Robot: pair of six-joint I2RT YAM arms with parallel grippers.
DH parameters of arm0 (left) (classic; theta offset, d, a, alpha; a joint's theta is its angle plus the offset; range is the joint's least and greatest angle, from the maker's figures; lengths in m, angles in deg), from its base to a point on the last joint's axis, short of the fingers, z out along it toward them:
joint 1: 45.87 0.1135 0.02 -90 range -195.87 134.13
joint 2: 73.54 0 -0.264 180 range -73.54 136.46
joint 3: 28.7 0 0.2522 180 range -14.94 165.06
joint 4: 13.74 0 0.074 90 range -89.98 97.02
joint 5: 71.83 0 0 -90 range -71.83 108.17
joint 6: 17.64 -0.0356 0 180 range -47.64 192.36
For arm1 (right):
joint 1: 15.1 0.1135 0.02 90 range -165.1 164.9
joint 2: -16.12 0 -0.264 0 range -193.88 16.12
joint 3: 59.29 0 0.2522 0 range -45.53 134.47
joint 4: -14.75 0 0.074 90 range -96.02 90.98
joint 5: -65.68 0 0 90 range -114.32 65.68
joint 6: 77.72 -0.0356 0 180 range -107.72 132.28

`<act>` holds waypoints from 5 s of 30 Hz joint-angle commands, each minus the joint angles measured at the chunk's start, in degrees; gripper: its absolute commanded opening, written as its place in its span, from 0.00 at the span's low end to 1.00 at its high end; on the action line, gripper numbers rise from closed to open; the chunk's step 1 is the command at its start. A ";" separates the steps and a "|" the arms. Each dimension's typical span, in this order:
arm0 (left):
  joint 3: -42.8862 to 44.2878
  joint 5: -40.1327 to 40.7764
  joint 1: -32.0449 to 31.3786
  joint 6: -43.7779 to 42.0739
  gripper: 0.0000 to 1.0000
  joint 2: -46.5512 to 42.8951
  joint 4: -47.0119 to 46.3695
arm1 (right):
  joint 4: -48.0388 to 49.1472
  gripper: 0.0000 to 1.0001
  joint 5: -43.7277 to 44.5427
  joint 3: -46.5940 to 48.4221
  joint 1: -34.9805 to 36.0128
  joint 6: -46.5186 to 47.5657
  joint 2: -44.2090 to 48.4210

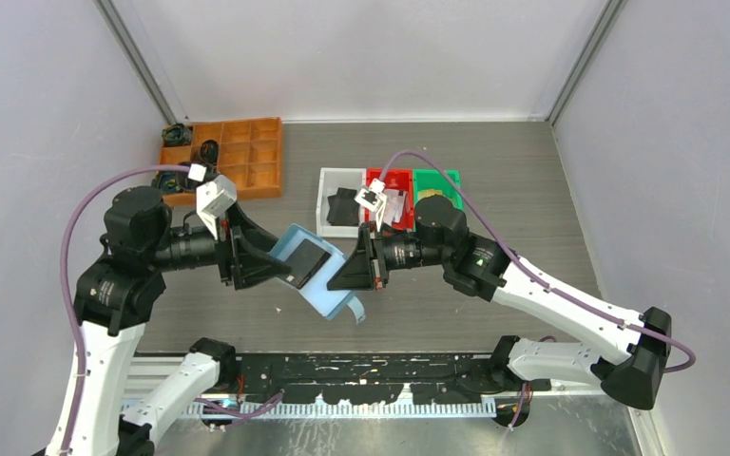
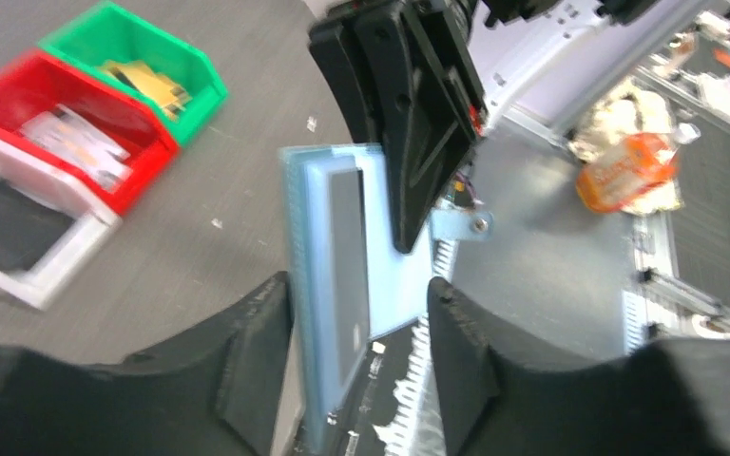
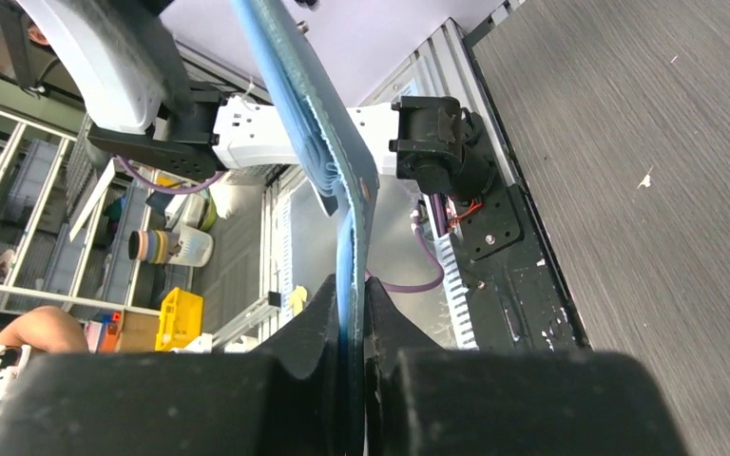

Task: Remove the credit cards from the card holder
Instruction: Remove the credit card from the card holder, then place the credit card in the storage box.

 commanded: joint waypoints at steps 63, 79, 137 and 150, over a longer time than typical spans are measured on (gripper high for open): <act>-13.30 -7.68 0.80 33.86 0.02 0.82 -25.67 | 16.79 0.51 2.87 -0.18 -1.67 -15.45 -2.14; -14.83 -10.68 0.80 39.78 0.03 0.04 -30.29 | 26.76 0.37 2.50 -0.51 -1.70 -20.51 -5.62; -7.24 -14.22 2.02 25.92 0.00 3.06 -17.54 | 22.09 0.01 5.55 -12.34 -1.97 -17.47 8.35; 1.47 -1.02 3.51 -18.99 0.00 7.49 21.75 | -11.06 0.01 7.45 -4.55 -17.67 -2.09 10.23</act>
